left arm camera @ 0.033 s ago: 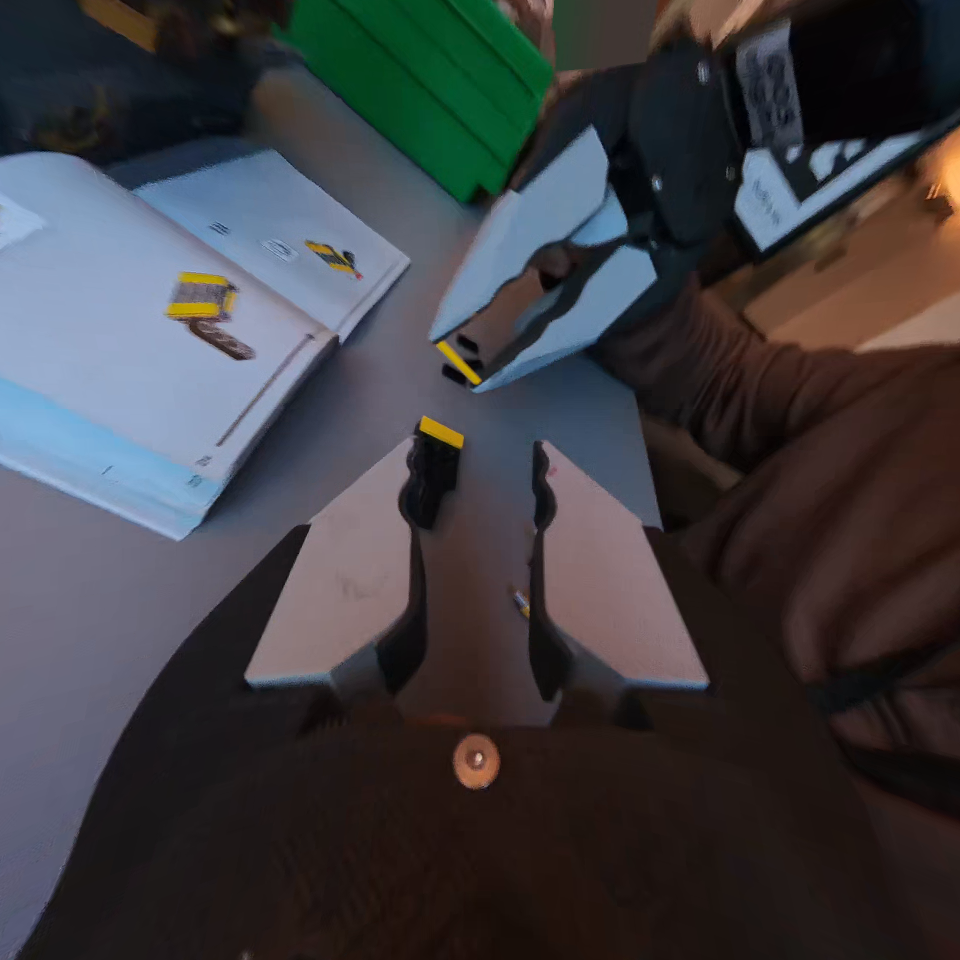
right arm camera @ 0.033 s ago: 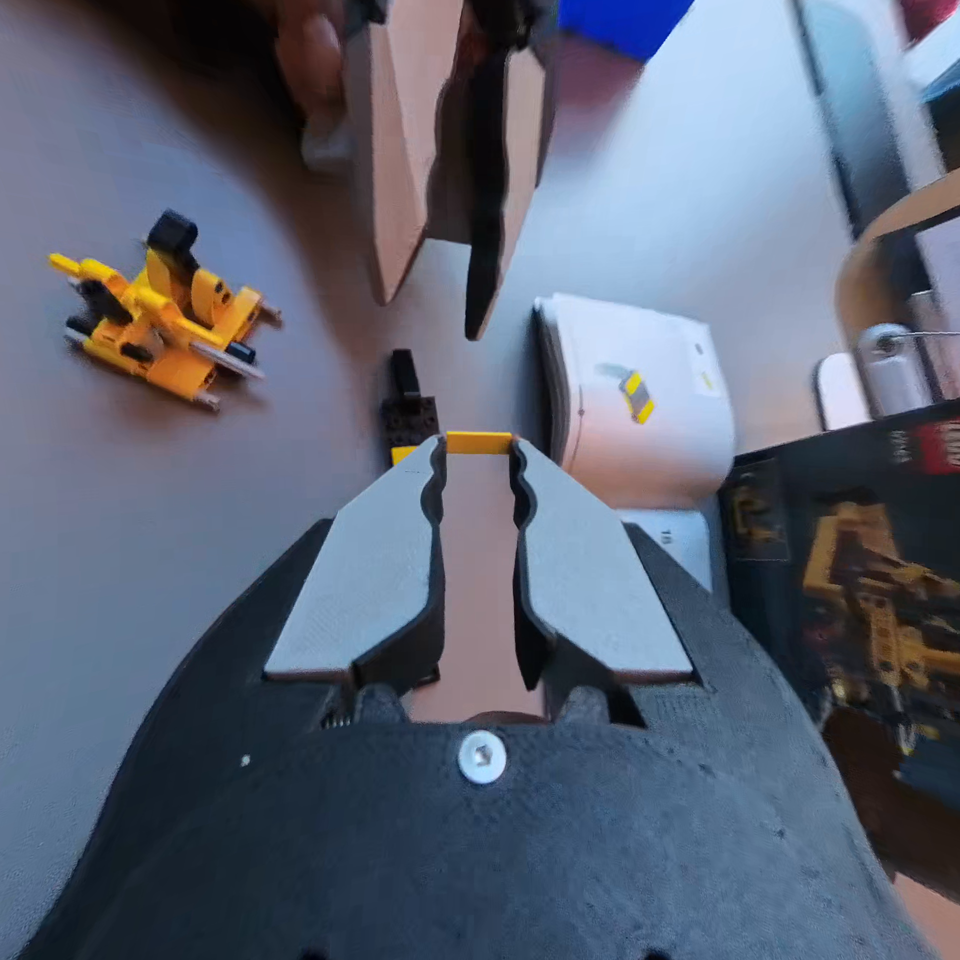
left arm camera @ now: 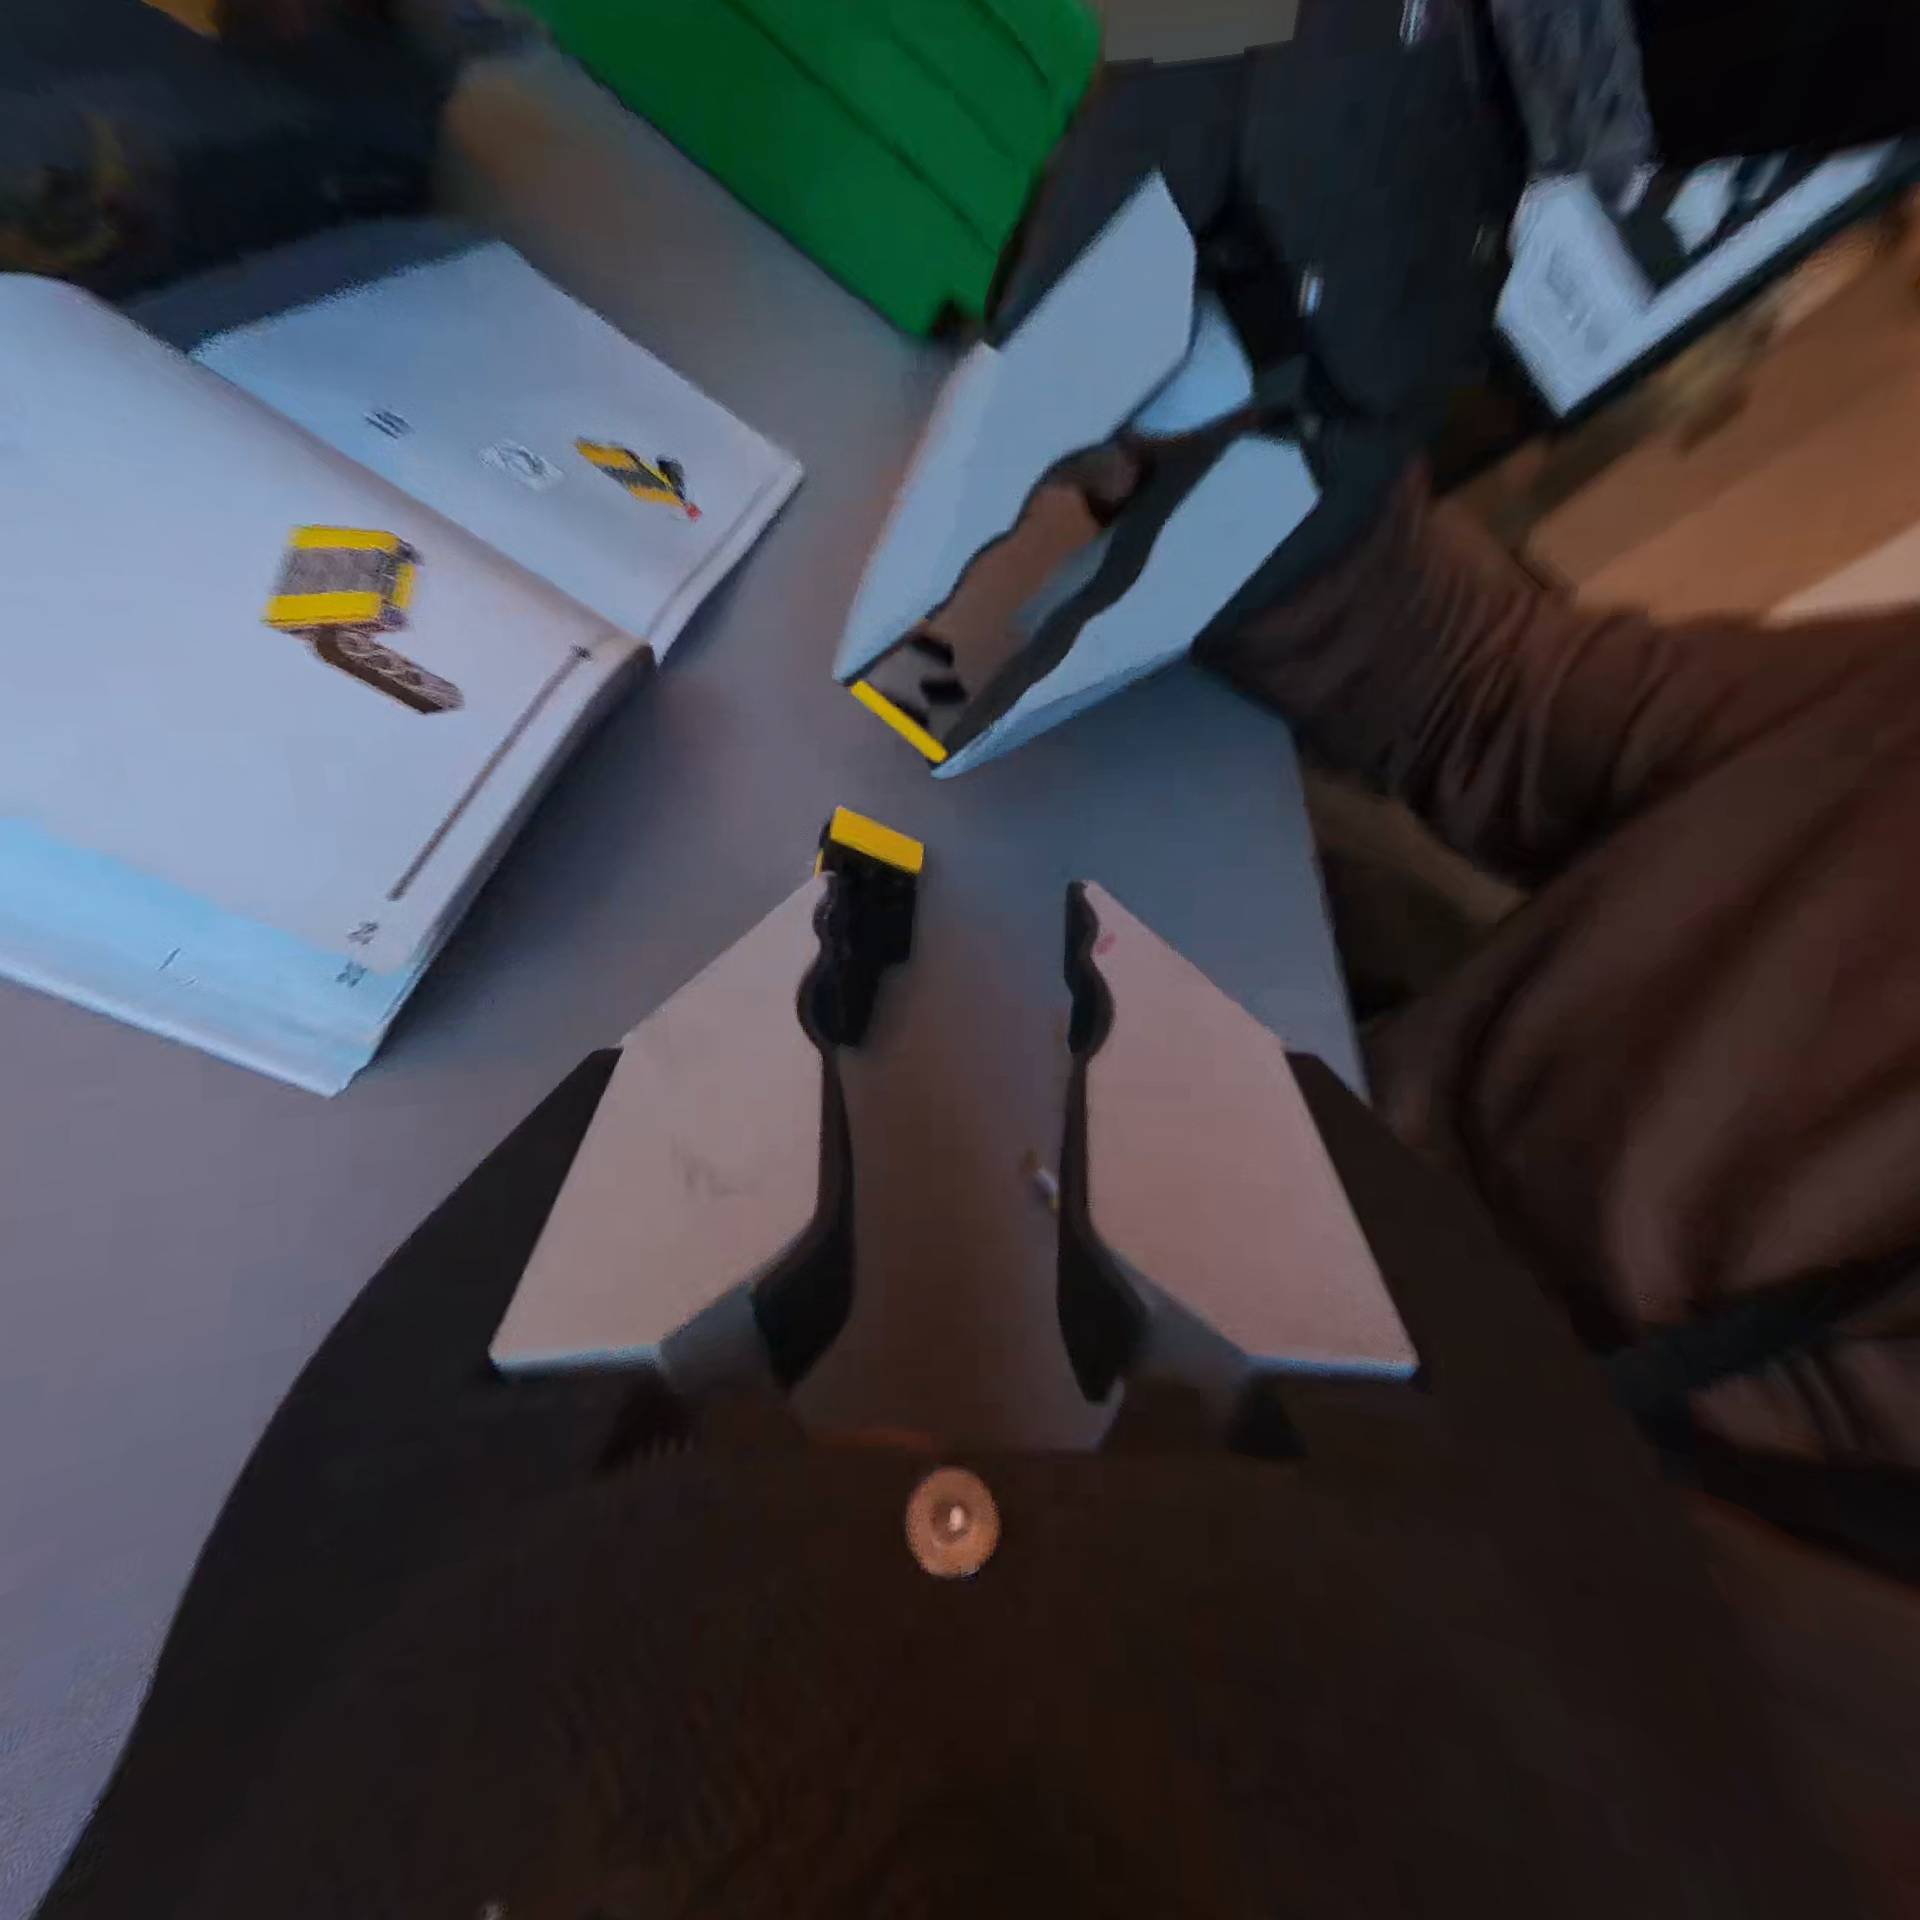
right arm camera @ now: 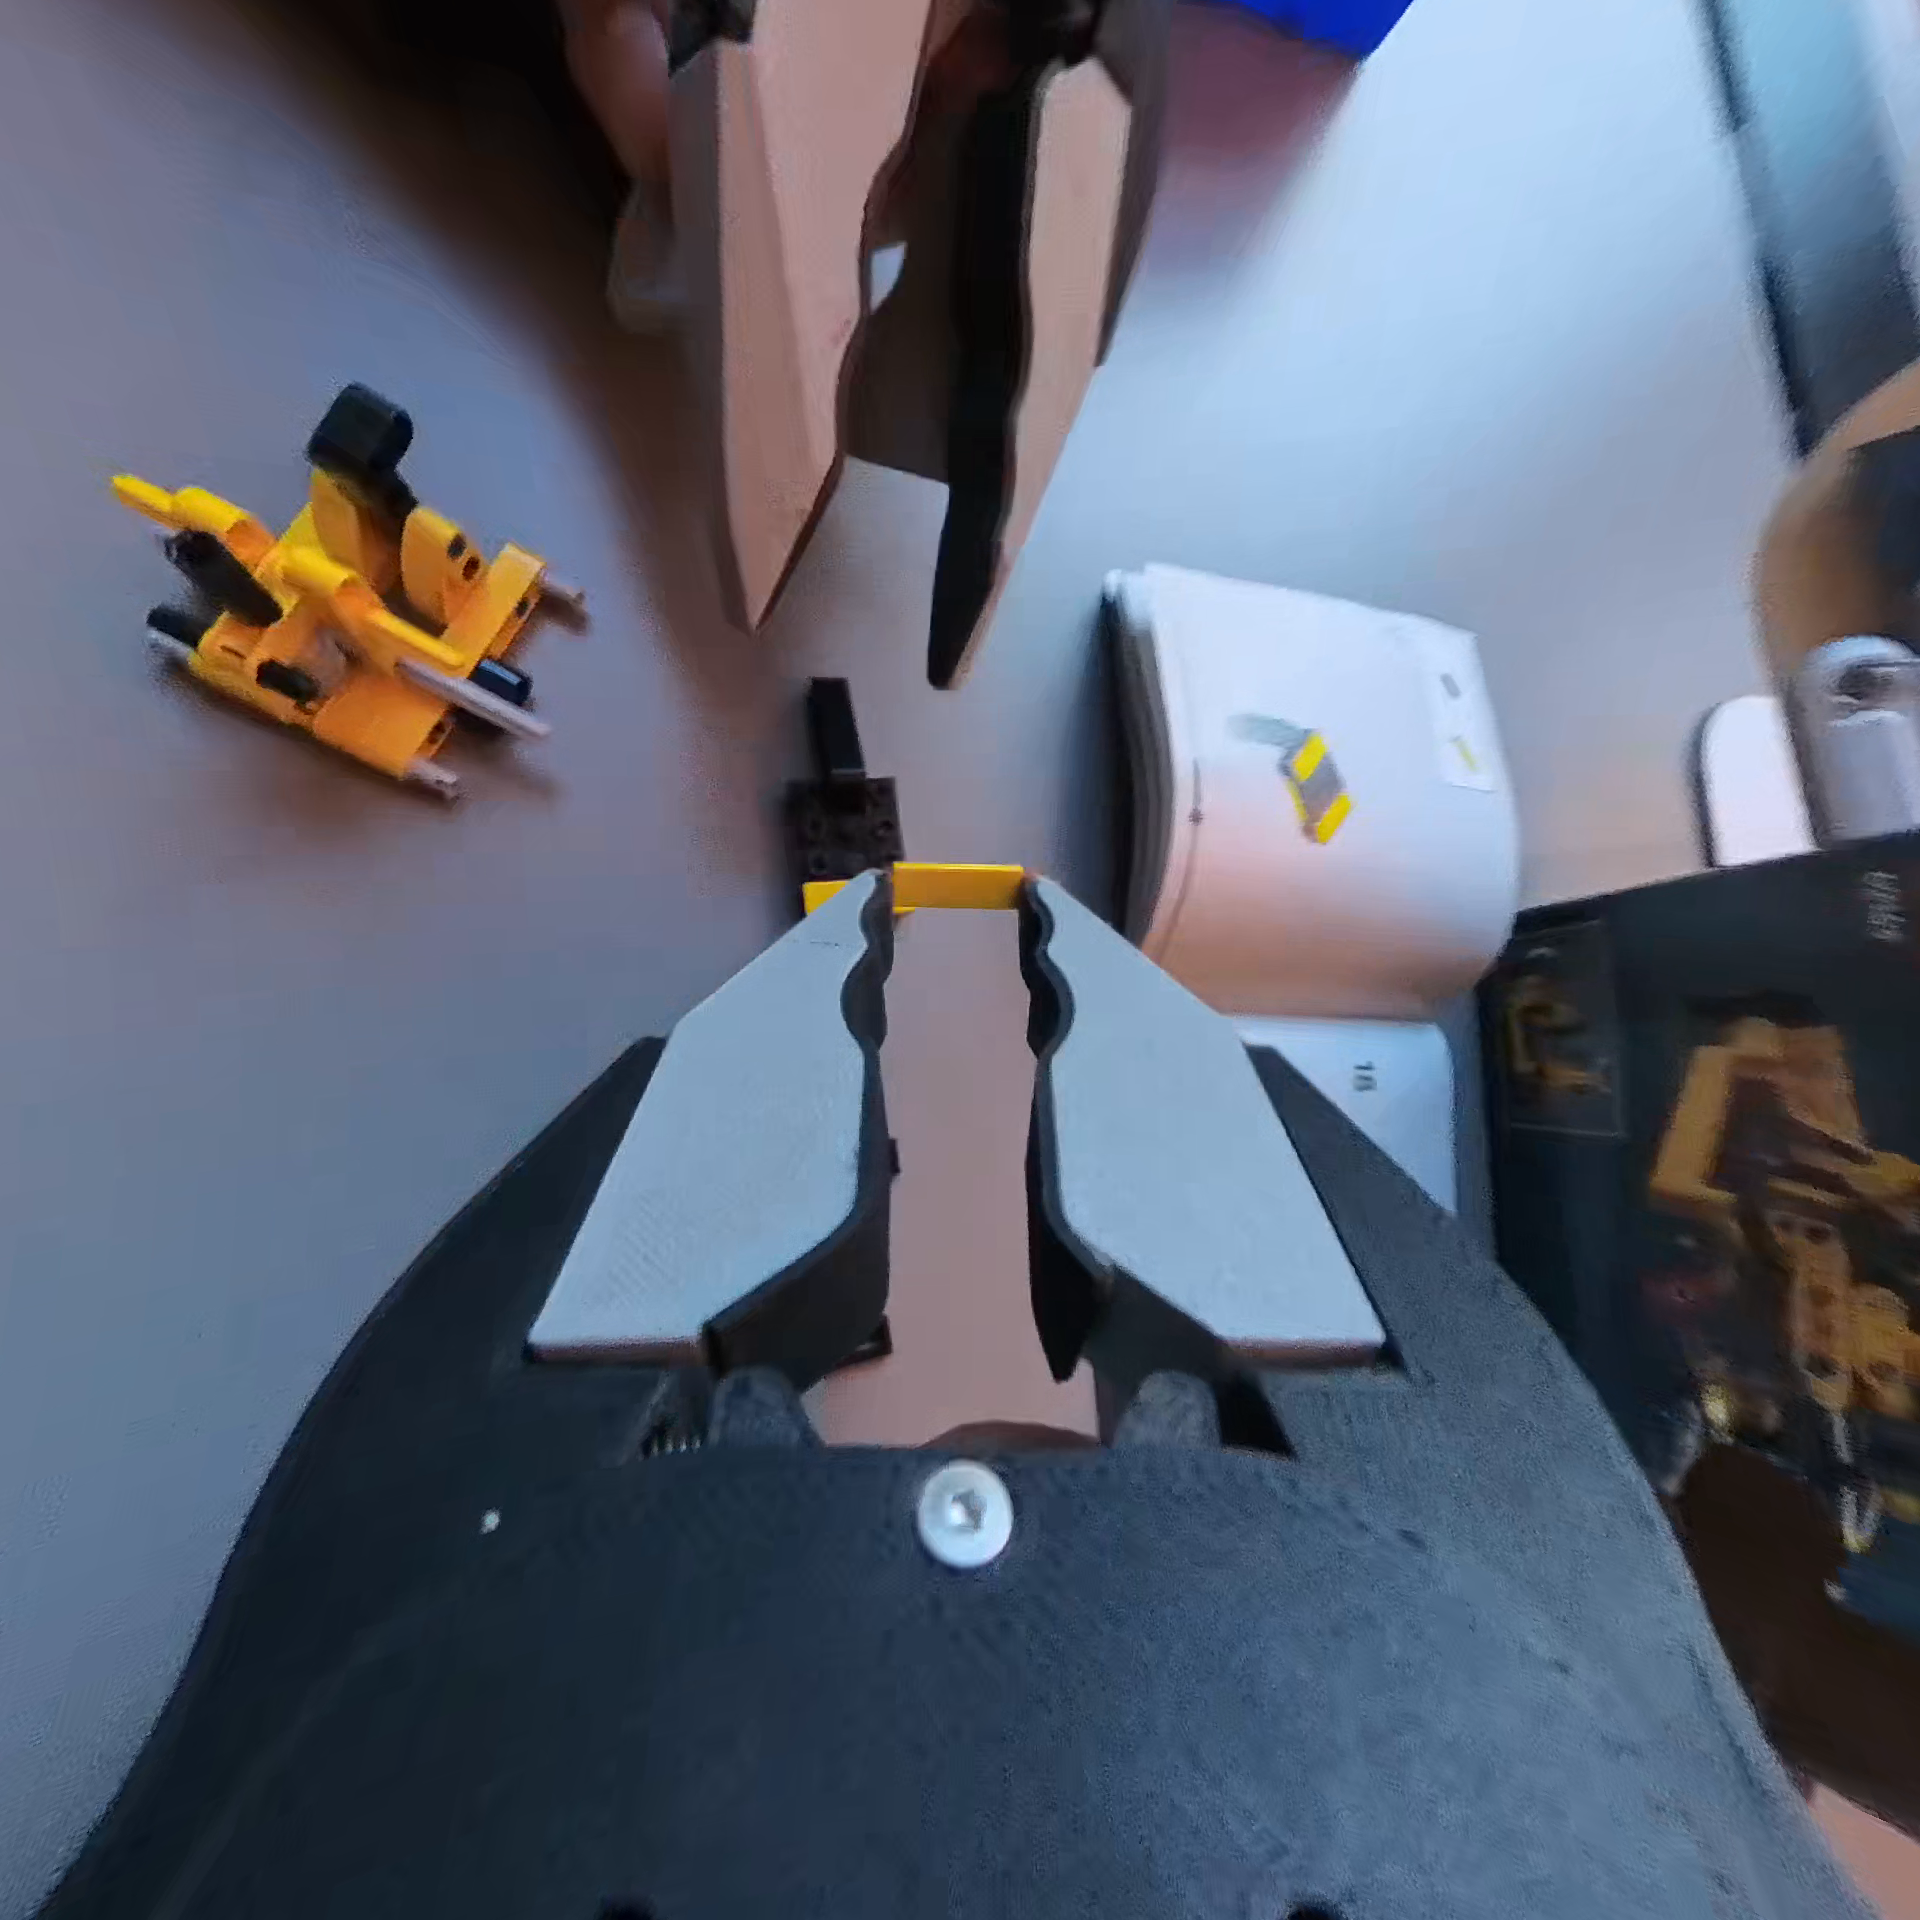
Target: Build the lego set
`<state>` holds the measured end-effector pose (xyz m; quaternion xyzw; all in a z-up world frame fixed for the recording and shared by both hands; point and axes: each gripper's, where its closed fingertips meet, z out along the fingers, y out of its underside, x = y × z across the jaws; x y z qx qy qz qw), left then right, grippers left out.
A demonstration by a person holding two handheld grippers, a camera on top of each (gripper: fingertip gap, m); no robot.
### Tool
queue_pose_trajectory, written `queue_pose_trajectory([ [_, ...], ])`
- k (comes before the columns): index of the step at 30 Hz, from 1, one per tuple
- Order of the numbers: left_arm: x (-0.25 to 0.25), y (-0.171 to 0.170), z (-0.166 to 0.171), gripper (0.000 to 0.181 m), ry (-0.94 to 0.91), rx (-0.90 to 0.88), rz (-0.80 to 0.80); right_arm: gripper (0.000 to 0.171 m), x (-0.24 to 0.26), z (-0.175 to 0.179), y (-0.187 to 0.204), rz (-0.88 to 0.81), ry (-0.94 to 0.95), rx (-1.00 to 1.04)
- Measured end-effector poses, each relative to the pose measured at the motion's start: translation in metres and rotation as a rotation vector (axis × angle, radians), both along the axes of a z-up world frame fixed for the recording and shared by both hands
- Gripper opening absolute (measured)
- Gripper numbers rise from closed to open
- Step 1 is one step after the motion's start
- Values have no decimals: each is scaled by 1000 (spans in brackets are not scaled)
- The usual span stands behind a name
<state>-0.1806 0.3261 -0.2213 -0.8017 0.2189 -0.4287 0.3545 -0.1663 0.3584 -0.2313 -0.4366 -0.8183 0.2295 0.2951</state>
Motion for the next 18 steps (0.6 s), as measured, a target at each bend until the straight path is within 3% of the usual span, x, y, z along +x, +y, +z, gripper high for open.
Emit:
queue_pose_trajectory([
  [3,3,1,-32,38,279,25,-43,21,-1,-10,-11,63,-95,2],
  [5,5,2,-39,28,351,44,-62,21,-4,-16,-16,92,-143,23],
  [10,5,0,-43,7,389,53,-84,21,-8,-24,-20,131,-204,63],
  [18,5,-1,-43,7,378,47,-95,21,-5,-22,-21,155,-193,49],
])
